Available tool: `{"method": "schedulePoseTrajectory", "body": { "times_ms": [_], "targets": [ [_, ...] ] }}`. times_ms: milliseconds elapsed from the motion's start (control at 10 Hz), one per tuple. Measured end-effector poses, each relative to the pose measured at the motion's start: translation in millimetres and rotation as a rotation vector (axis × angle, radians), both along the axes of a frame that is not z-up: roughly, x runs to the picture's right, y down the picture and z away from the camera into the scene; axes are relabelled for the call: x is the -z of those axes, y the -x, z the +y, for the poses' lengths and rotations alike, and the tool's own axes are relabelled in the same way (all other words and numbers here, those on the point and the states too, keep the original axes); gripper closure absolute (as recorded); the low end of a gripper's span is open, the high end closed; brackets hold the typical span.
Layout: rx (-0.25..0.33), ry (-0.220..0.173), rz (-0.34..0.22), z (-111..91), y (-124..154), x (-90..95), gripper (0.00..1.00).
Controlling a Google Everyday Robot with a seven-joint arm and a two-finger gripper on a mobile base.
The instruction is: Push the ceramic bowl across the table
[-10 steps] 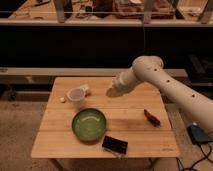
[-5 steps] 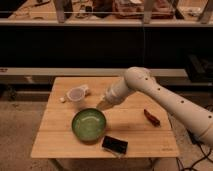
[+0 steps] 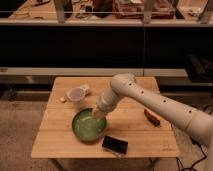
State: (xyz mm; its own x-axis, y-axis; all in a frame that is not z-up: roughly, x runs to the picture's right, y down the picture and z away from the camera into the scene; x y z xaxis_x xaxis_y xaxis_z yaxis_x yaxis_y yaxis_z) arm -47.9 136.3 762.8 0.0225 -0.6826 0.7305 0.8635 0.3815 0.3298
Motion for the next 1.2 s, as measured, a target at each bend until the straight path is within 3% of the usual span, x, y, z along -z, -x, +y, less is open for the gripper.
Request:
{"method": "schedulePoseTrajectory", "body": {
  "times_ms": [300,700,1200],
  "targets": [
    [-0.02,-0.02,0.102,1.2,-3.1,-29.4,1.0],
    [0.006,-0.013,0.154,28.5,-2.9,-46.6,1.0],
    [0.026,-0.013,0.194,31.6,3.6,-68.0,1.0]
  ]
}}
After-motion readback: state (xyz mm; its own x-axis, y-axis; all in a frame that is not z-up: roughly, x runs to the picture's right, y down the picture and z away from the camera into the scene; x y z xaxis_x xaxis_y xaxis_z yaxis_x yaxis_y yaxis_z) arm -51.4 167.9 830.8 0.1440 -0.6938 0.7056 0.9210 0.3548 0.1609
